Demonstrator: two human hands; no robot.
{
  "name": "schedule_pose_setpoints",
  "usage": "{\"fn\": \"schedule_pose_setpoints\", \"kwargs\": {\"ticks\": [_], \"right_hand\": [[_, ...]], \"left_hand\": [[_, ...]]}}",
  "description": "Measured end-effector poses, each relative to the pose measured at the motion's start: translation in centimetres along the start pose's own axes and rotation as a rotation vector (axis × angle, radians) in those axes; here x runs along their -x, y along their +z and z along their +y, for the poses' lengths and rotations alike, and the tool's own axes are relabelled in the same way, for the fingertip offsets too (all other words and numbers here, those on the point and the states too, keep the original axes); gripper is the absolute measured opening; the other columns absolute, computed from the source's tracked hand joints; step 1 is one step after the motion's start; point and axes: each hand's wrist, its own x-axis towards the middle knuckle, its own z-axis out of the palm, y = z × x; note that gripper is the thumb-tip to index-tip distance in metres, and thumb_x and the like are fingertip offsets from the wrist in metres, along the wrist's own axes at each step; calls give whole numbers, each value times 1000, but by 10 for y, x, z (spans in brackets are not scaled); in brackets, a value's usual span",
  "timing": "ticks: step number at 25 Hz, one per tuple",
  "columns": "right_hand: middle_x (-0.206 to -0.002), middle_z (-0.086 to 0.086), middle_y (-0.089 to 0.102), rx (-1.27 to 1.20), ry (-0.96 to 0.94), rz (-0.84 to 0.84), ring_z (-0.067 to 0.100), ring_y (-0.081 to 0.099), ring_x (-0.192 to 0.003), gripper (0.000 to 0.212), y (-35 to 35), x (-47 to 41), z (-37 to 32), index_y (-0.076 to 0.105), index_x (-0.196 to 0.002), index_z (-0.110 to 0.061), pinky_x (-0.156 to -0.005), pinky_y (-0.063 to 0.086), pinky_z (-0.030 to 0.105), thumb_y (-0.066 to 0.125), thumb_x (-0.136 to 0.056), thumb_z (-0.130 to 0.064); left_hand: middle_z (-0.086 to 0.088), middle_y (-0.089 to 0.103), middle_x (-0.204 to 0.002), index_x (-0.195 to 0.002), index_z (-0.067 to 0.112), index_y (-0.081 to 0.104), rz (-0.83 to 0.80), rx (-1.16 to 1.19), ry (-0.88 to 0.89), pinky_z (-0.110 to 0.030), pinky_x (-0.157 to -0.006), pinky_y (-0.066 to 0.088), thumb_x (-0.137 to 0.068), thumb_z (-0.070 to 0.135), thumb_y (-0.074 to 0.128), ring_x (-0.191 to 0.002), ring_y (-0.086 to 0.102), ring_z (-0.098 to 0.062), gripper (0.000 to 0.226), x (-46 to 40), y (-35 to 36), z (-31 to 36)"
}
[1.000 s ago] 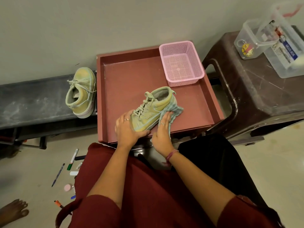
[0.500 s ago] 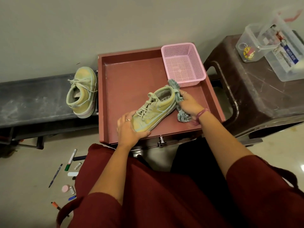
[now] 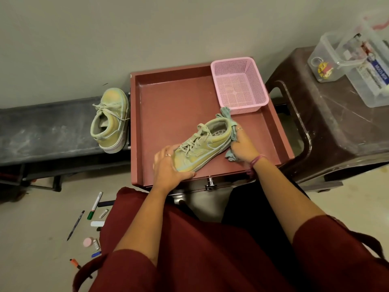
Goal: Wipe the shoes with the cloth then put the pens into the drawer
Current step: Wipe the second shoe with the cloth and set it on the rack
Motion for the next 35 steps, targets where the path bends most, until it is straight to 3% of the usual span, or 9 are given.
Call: {"fn": "schedule_pose_setpoints", "kwargs": {"ticks": [3, 8, 13, 18, 22, 25, 28, 30, 35], "right_hand": [[-139, -5, 48, 28, 79, -189, 9, 49, -123, 76, -17, -21, 0, 41, -140, -26, -95, 47, 18, 38, -80, 21], [-106, 8, 69, -252, 329, -194, 25, 68, -94, 61, -25, 11, -23, 57, -121, -24, -73, 60, 38, 42, -82, 21], [-106, 13, 69, -492, 395, -199, 29, 69, -90, 61, -25, 49, -51, 55, -123, -20, -66, 60, 38, 39, -82, 22], [-96, 15, 68, -377, 447, -127, 25, 69, -79, 49, -18, 48, -80, 58, -114, -5, -63, 60, 34, 34, -82, 22], [-95, 13, 68, -361, 426, -108, 21, 69, -73, 52, -16, 50, -89, 58, -115, -6, -56, 59, 29, 32, -81, 23], [-123, 10, 60, -135, 235, -17, 28, 66, -96, 68, 2, 55, -84, 43, -139, -17, -77, 59, 40, 34, -82, 18], [-158, 10, 9, 420, -66, 96, 34, 17, -143, 87, 33, 73, -68, 6, -151, -9, -117, 19, 42, 38, -75, 17], [-157, 18, 6, 745, -270, 179, 34, -1, -145, 80, 53, 95, -62, 10, -149, -1, -116, 11, 47, 40, -77, 10], [-156, 6, 22, 1293, -767, 202, 21, 16, -144, 58, 49, 100, -41, 21, -149, -10, -111, 25, 56, 31, -92, -9]], "left_hand": [[6, 47, -131, -132, 32, 47, -29, 41, 11, -37, -105, 34, -46, 41, 92, -125, 35, -20, 97, -2, -5, -3], [12, 41, -134, -139, 31, 42, -277, 77, 50, -35, -111, 28, -51, 31, 94, -132, 29, -16, 103, -13, -39, -5], [7, 11, -160, -153, 30, 5, -484, 86, 77, -38, -121, 12, -59, 25, 91, -146, 9, -8, 128, -20, -65, -5], [17, -29, -155, -140, 49, -29, -276, -55, 307, -64, -114, 6, -55, 47, 88, -148, -14, -17, 145, 0, -61, 32], [18, -7, -159, -146, 52, -9, -127, -208, 372, -74, -106, 19, -67, 20, 83, -148, 4, -24, 125, 5, -38, 54], [9, 18, -156, -150, 40, 15, -108, -116, 348, -56, -107, 36, -59, 8, 82, -136, 30, -27, 118, -6, -41, 60], [5, 27, -147, -151, 32, 20, -137, -44, 290, -33, -105, 32, -55, 10, 83, -126, 34, -27, 117, -10, -50, 70], [2, 29, -143, -151, 28, 21, -155, -17, 279, -27, -101, 27, -56, 13, 84, -122, 34, -24, 116, -8, -54, 73], [12, 36, -127, -133, 39, 39, -117, 320, 243, -24, -104, 28, -55, 24, 81, -122, 42, -6, 89, 3, -58, 72]]}}
